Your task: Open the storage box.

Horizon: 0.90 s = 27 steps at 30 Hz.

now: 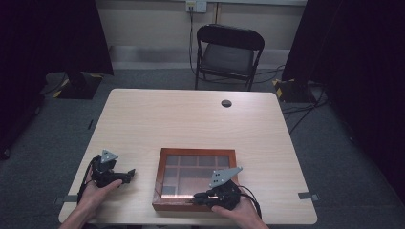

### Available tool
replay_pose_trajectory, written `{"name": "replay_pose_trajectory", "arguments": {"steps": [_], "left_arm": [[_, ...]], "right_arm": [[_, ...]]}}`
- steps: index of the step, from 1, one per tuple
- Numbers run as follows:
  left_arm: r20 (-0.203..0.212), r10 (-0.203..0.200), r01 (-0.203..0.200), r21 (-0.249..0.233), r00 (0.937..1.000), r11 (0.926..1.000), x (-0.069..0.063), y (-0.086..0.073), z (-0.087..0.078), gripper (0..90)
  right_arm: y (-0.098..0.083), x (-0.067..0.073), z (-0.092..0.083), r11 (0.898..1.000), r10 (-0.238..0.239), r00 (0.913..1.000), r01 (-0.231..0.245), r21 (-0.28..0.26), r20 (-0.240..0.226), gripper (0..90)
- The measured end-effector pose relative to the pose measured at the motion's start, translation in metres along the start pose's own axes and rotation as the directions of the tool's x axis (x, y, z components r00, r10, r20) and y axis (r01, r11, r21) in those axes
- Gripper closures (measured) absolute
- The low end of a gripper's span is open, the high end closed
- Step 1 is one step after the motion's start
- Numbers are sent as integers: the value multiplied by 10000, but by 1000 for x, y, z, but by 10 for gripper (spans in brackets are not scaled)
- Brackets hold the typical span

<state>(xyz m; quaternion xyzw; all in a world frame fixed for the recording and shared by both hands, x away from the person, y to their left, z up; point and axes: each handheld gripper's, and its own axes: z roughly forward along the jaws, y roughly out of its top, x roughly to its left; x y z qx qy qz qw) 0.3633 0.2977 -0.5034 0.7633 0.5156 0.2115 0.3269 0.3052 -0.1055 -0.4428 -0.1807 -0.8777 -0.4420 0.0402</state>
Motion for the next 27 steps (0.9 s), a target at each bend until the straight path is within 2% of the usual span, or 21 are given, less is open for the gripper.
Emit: {"name": "replay_pose_trajectory", "arguments": {"steps": [6,10,14,15,16,19,21,27], "left_arm": [[-13,65,-65,144,10000,9999,2,1,-2,21],[-37,-148,148,4,9999,9999,4,1,-3,63],[-30,-318,318,1,9995,9995,8,1,-8,163],[-30,-318,318,1,9995,9995,8,1,-8,160],[79,-492,491,137,9988,9987,10,2,-9,160],[143,-440,437,194,9989,9989,10,3,-10,166],[259,-239,235,163,9994,9996,8,4,-12,174],[636,20,-4,-251,9980,9997,1,7,-18,191]], "right_arm": [[2,0,0,9999,-102,9999,102,99,-12,817],[3,-1,0,9996,-192,9998,193,191,-59,819],[3,-1,-1,9994,-230,9997,230,267,-30,820],[4,-1,-1,9994,-238,9997,239,249,-77,820],[4,-1,-1,9995,-214,9997,217,244,-107,820],[6,-2,-2,9996,-179,9997,183,237,-182,824],[8,-1,-4,9996,-200,9996,205,212,-194,825],[12,-2,-8,9996,-275,9993,276,49,-253,826]]}}
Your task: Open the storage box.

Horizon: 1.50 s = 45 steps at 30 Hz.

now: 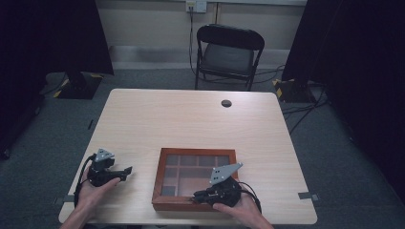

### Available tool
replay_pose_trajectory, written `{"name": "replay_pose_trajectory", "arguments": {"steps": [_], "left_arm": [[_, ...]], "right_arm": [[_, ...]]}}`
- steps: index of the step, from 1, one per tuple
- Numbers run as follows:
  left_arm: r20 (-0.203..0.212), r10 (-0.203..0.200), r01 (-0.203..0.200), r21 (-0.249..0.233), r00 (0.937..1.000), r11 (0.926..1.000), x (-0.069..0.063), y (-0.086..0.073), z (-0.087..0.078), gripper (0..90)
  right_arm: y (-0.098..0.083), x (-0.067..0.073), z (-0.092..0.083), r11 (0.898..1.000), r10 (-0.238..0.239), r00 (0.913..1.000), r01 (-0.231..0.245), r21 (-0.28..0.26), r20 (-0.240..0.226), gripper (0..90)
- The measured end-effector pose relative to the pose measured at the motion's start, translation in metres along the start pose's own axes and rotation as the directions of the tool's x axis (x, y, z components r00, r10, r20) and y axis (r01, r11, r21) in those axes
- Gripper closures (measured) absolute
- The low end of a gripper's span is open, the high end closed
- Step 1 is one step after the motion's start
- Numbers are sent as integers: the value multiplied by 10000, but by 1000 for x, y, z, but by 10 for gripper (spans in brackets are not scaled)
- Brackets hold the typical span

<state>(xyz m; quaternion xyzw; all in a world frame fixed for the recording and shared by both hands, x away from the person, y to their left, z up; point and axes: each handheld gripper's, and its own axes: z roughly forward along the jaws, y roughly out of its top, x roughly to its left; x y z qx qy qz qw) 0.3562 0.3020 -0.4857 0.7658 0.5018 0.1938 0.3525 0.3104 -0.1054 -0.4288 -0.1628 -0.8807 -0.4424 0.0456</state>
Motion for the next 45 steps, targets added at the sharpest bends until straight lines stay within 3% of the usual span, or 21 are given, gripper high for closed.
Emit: {"name": "replay_pose_trajectory", "arguments": {"steps": [2,6,9,12,16,18,19,20,22,23,24,25,27,32,35,38,39,41,45], "left_arm": [[330,298,-291,-220,9990,9993,-7,1,-3,201],[803,462,-425,-479,9957,9979,-13,1,-6,191],[1377,708,-596,-842,9879,9947,-20,3,-10,180],[1577,895,-753,-940,9834,9927,-23,3,-11,161],[2224,1314,-1105,-1040,9661,9884,-34,5,-12,161],[2331,1380,-1158,-1066,9626,9875,-36,5,-12,161],[2633,1552,-1282,-1171,9521,9848,-40,6,-13,161],[2633,1552,-1282,-1171,9521,9848,-40,6,-13,161],[2851,1866,-1550,-1298,9402,9793,-46,7,-14,161],[2931,1937,-1589,-1385,9363,9775,-47,7,-15,161],[2931,1937,-1589,-1385,9363,9775,-47,7,-15,161],[3080,2083,-1685,-1510,9283,9741,-51,8,-15,161],[3218,2166,-1734,-1578,9217,9721,-54,8,-15,161],[3335,2354,-1838,-1791,9129,9665,-57,10,-16,158],[3549,2650,-2046,-1988,8965,9584,-61,11,-17,158],[3656,2780,-2102,-2147,8883,9538,-65,12,-16,158],[3704,2721,-2045,-2119,8881,9557,-67,12,-16,158],[3707,2850,-2136,-2220,8840,9514,-67,13,-16,159],[3648,2881,-2167,-2244,8854,9501,-67,13,-17,161]], "right_arm": [[3,1,-2,10000,-19,10000,19,-9,36,827],[7,0,-5,10000,-41,10000,41,33,-39,827],[9,-2,-8,10000,39,9999,-40,-33,-119,827],[11,-2,-11,9998,116,9998,-118,-141,-169,827],[17,-2,-15,9999,-19,9999,17,-134,-146,827],[19,-3,-16,9998,-24,9999,22,-172,-167,827],[20,-3,-17,9999,-14,9999,11,-166,-147,826],[21,-2,-17,9998,-38,9999,36,-173,-149,827],[24,-2,-20,9999,-103,9999,102,-123,-98,826],[26,-2,-21,9999,-83,9999,82,-135,-84,826],[26,-2,-21,9999,-83,9999,82,-135,-84,826],[29,-2,-23,9997,-136,9999,134,-187,-71,827],[31,-3,-25,9996,-205,9998,204,-185,-60,826],[34,-3,-26,9996,-210,9998,209,-183,-37,826],[32,-3,-25,9997,-179,9998,179,-164,-41,826],[31,-3,-24,9998,-185,9998,184,-115,-61,826],[31,-3,-23,9998,-157,9999,156,-96,-63,826],[30,-3,-23,9998,-163,9998,163,-65,-74,825],[29,-3,-23,9998,-168,9998,167,-92,-109,825]]}}
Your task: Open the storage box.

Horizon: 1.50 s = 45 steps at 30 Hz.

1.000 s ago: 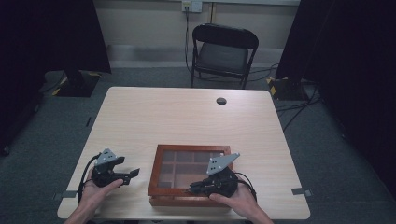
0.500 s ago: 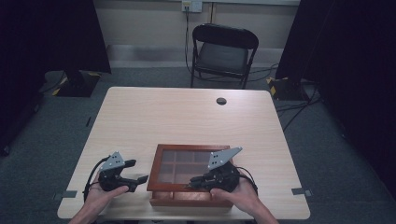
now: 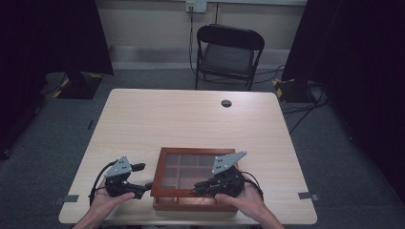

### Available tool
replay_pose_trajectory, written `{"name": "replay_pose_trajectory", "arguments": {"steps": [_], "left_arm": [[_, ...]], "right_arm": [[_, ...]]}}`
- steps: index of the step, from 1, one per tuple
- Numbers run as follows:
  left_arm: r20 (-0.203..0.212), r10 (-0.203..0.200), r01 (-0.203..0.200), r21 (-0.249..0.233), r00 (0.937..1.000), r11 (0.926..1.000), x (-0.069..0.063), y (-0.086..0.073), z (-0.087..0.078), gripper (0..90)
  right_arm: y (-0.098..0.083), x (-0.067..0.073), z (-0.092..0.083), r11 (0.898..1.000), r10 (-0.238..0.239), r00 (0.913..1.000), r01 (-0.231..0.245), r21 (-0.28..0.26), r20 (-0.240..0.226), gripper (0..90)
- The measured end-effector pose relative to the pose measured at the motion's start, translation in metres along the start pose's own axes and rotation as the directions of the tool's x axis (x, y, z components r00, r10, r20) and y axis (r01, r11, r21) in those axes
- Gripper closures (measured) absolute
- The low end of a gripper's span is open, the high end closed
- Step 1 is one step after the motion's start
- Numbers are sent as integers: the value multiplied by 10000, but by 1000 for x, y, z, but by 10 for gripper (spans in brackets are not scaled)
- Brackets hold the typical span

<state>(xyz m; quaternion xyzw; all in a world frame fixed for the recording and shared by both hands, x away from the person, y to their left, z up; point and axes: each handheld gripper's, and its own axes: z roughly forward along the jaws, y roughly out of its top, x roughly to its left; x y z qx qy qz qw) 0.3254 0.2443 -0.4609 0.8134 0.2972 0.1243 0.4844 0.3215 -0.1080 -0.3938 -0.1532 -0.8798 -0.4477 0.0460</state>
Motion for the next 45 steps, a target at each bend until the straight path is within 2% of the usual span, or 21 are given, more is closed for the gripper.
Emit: {"name": "replay_pose_trajectory", "arguments": {"steps": [3,4,5,10,14,16,20,25,28,33,34,35,41,42,45], "left_arm": [[-22,58,-58,24,10000,10000,0,0,0,163],[-9,-44,44,101,10000,9999,0,0,1,164],[-45,39,-38,209,10000,9998,0,1,1,165],[-53,136,-136,43,9999,9999,-1,2,0,182],[-100,246,-247,-111,9996,9996,-1,4,-2,198],[-36,161,-161,-166,9999,9997,-1,4,-2,200],[133,56,-54,-180,9999,9998,1,8,0,199],[43,202,-201,-173,9998,9996,0,13,1,205],[184,240,-235,-273,9995,9994,-2,16,2,215],[311,71,-56,-484,9995,9988,-2,21,2,216],[430,-182,210,-660,9989,9976,-3,22,4,216],[460,-272,305,-710,9986,9970,-2,23,5,218],[465,-336,373,-813,9983,9960,-1,28,4,237],[442,-372,412,-919,9983,9949,-1,32,4,238],[460,-247,283,-784,9986,9965,-1,35,5,238]], "right_arm": [[-2,0,0,10000,88,9999,-88,12,-51,823],[-3,-1,0,9999,106,9999,-107,-29,-102,822],[-4,-1,0,10000,99,9999,-99,-14,-104,816],[-8,-2,-6,9994,275,9996,-275,-223,-25,725],[-10,-3,-18,9980,393,9989,-380,-503,250,647],[-13,-5,-24,9970,483,9979,-456,-626,430,623],[-21,-7,-34,9954,727,9942,-674,-683,787,538],[-29,-9,-43,9901,1016,9877,-887,-1092,1192,423],[-31,-9,-48,9886,1067,9833,-892,-1210,1476,345],[-34,-9,-53,9855,1168,9808,-950,-1408,1560,308],[-34,-9,-55,9856,1182,9789,-951,-1398,1670,276],[-34,-9,-56,9854,1184,9782,-946,-1416,1704,276],[-34,-9,-59,9844,1126,9762,-842,-1546,1855,247],[-35,-10,-60,9841,1140,9728,-827,-1572,2018,232],[-36,-10,-61,9831,1089,9720,-743,-1673,2083,237]]}}
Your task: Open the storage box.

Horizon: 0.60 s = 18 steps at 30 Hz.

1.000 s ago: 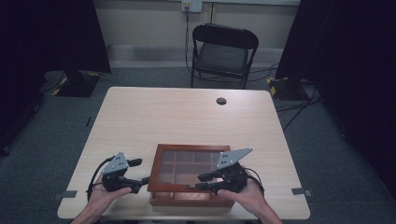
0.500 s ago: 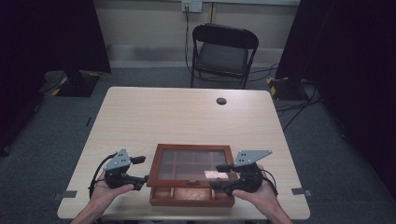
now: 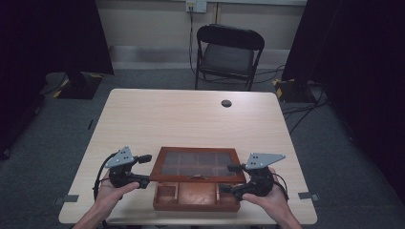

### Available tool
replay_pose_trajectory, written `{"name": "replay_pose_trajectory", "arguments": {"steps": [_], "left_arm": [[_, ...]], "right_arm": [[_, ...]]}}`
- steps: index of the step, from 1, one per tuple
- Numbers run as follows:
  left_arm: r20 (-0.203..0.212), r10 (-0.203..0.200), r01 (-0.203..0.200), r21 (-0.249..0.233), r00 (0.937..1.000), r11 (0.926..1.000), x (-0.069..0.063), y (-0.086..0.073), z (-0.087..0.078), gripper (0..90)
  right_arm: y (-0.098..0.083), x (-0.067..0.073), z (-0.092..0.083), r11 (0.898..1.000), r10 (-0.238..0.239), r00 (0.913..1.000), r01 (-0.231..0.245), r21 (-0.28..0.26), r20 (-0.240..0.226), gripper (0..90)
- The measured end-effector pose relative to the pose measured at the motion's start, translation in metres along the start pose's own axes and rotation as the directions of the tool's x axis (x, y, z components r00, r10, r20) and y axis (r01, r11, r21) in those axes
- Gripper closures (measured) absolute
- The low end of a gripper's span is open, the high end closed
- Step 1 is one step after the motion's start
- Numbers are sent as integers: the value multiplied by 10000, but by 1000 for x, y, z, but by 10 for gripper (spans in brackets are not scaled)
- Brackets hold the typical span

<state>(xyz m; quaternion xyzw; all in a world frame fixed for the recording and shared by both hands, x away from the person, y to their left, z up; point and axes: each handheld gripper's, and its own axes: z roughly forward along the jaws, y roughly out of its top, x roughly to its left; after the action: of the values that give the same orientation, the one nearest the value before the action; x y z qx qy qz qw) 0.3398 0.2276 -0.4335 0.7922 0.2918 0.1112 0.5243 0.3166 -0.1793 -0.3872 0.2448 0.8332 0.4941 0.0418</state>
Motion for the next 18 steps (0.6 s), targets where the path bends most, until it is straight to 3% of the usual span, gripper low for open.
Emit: {"name": "replay_pose_trajectory", "arguments": {"steps": [4,7,11,18], "left_arm": [[166,-61,62,-81,9998,9999,-2,2,3,240],[171,-88,89,-38,9998,10000,-2,3,3,241],[243,-140,142,-43,9996,9999,-1,6,4,242],[368,-32,37,-132,9993,9999,-2,14,5,274]], "right_arm": [[0,-1,-1,9997,-235,9992,236,-21,310,228],[0,-3,-2,9997,-220,9996,222,-78,193,223],[1,-4,-3,9994,-336,9986,338,-50,409,215],[3,-12,-10,9998,-216,9969,218,-24,758,181]]}}
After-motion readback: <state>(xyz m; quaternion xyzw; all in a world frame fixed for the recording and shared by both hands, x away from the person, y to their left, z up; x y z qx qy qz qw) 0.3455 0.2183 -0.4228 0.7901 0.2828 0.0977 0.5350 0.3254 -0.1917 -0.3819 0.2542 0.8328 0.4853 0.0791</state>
